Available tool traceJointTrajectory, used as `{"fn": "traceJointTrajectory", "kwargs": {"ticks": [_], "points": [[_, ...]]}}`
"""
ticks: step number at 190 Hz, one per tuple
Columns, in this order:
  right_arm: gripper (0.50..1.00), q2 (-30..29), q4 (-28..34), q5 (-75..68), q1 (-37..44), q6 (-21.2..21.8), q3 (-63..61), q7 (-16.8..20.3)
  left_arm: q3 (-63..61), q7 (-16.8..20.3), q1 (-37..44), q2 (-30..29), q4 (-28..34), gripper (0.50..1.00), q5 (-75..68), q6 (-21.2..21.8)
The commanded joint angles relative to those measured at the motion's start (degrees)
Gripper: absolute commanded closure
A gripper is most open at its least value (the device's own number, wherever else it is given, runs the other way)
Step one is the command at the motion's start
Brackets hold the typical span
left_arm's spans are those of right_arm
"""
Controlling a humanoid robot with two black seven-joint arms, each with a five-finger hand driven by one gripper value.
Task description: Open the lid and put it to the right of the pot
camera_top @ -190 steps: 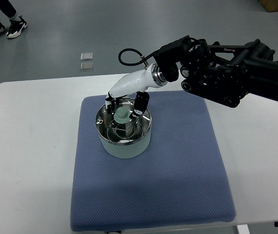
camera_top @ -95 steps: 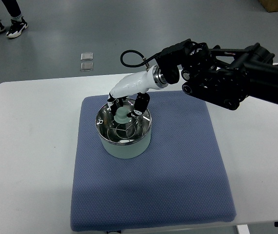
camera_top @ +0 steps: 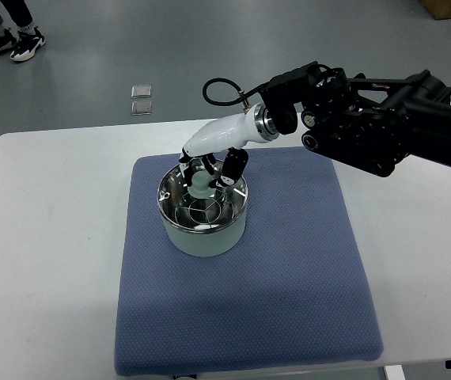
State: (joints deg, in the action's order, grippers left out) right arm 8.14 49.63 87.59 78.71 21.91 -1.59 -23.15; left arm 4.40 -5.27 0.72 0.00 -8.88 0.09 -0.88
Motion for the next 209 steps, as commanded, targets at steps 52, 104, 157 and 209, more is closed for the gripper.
{"fn": "traceJointTrajectory", "kwargs": {"ticks": [52,104,157,209], "points": [[1.0,0.21,0.38,-0.22,0.04,-0.03,-0.26,-1.72,-0.01,0.0,-0.01,0.0,0.09,0.5,0.0,0.0],[1.0,0.47,0.38,-0.22,0.13,-0.03,-0.35,-1.9,-0.01,0.0,-0.01,0.0,0.09,0.5,0.0,0.0],[1.0,2.22,0.38,-2.42,2.59,0.85,-0.79,-2.69,0.08,0.0,-0.01,0.0,0.09,0.5,0.0,0.0],[1.0,8.55,0.47,-3.12,3.64,2.52,-1.23,-5.06,-0.01,0.0,-0.1,0.0,-0.09,0.5,0.0,0.0]]}}
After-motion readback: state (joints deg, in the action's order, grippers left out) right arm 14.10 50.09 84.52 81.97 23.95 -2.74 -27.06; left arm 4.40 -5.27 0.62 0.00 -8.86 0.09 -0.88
